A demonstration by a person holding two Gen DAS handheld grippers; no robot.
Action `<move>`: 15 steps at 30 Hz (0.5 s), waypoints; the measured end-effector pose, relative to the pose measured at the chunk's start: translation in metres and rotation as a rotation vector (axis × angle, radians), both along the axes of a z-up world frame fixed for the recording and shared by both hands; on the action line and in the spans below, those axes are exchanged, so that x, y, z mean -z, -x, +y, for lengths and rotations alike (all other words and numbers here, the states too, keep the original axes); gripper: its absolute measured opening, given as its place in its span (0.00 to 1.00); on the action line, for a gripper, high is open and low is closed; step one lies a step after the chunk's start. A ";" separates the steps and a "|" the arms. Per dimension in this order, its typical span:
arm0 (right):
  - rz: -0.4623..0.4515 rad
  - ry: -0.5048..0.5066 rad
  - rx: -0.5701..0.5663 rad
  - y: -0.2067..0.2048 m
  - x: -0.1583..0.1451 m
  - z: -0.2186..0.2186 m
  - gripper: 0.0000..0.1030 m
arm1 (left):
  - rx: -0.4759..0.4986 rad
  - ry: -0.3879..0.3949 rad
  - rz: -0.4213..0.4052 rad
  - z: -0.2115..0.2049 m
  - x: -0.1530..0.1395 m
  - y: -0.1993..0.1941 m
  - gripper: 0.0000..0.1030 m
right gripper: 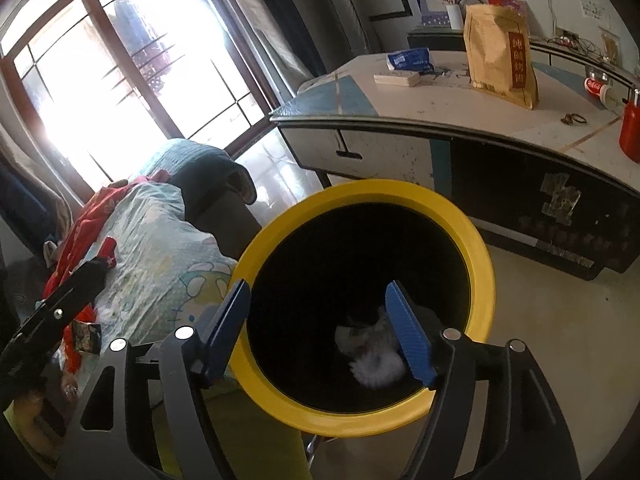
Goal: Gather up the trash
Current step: 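Open the right tool and the left tool to drop both items into the bin, then move both open tools back over the remaining trash on the bed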
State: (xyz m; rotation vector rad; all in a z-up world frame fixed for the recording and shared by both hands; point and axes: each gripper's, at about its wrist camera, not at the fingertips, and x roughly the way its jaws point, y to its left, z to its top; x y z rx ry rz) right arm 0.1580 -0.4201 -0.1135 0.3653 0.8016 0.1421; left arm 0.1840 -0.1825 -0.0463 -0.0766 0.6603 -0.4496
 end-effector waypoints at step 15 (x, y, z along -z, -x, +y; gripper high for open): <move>-0.153 0.019 -0.048 0.022 -0.048 0.041 0.85 | -0.163 0.036 -0.070 0.065 -0.028 0.029 0.89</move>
